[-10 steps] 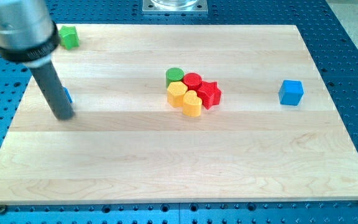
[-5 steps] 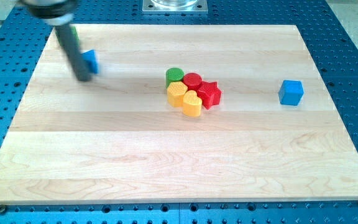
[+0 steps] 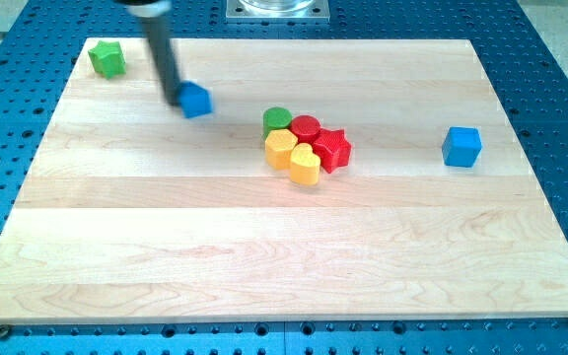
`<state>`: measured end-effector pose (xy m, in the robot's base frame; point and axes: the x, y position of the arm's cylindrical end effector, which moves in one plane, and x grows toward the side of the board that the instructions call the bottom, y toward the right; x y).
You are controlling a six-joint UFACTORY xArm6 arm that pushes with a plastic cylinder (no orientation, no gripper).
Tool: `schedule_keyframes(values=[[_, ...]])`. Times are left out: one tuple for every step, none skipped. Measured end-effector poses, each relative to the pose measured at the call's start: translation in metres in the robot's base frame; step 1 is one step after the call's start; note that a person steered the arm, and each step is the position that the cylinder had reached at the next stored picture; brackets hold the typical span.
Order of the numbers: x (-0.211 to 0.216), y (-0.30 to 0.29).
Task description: Push the blue triangle into the blue cube
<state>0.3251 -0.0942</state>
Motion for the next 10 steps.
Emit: schedule_keyframes(values=[[0.005, 0.114], [0.007, 0.199], [-0.024, 0.113], [-0.024, 0.019], [0.027, -0.002], [0.043, 0.055], [0.018, 0.074], [0.017, 0.152], [0.032, 0.282], [0.012, 0.272]])
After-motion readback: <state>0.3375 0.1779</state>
